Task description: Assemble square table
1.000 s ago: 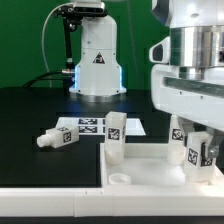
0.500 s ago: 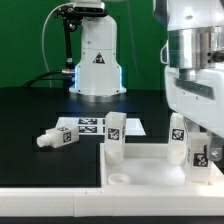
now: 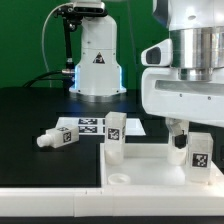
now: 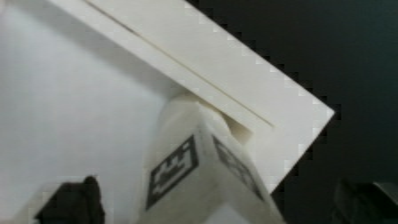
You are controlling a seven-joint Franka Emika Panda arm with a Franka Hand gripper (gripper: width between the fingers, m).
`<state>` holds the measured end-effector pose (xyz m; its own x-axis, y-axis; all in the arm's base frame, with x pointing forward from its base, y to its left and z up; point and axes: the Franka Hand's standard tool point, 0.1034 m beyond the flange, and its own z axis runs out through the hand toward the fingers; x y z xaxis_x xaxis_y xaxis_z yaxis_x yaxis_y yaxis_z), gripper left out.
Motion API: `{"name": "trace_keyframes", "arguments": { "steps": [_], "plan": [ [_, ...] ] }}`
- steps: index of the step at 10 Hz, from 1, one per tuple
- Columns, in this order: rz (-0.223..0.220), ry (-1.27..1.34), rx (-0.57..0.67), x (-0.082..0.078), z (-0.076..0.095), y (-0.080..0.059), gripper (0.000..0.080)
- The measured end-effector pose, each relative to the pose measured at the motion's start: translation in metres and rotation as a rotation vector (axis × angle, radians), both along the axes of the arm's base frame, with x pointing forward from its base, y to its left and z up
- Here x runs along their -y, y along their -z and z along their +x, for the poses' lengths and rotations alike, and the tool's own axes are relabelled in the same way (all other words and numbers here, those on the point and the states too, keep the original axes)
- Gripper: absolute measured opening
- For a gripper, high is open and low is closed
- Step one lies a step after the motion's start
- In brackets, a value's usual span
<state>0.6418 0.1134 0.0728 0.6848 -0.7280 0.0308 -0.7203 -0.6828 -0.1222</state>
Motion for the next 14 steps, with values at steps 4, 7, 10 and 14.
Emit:
{"name": "trace_keyframes", "arguments": {
  "steps": [4, 7, 10, 14],
  "plan": [
    [-0.089, -0.398, 0.019, 0.0027, 0.0036, -0.0024, 0.0649],
    [-0.074, -0.274, 0.014, 0.0023, 0.0035, -0.0023, 0.0382],
    [-0.041, 0.136, -0.006, 0.0044, 0.0016, -0.0022, 0.0284],
    [0.107, 0.806, -0.036, 0.006, -0.003, 0.0006, 0.0284]
  ]
}}
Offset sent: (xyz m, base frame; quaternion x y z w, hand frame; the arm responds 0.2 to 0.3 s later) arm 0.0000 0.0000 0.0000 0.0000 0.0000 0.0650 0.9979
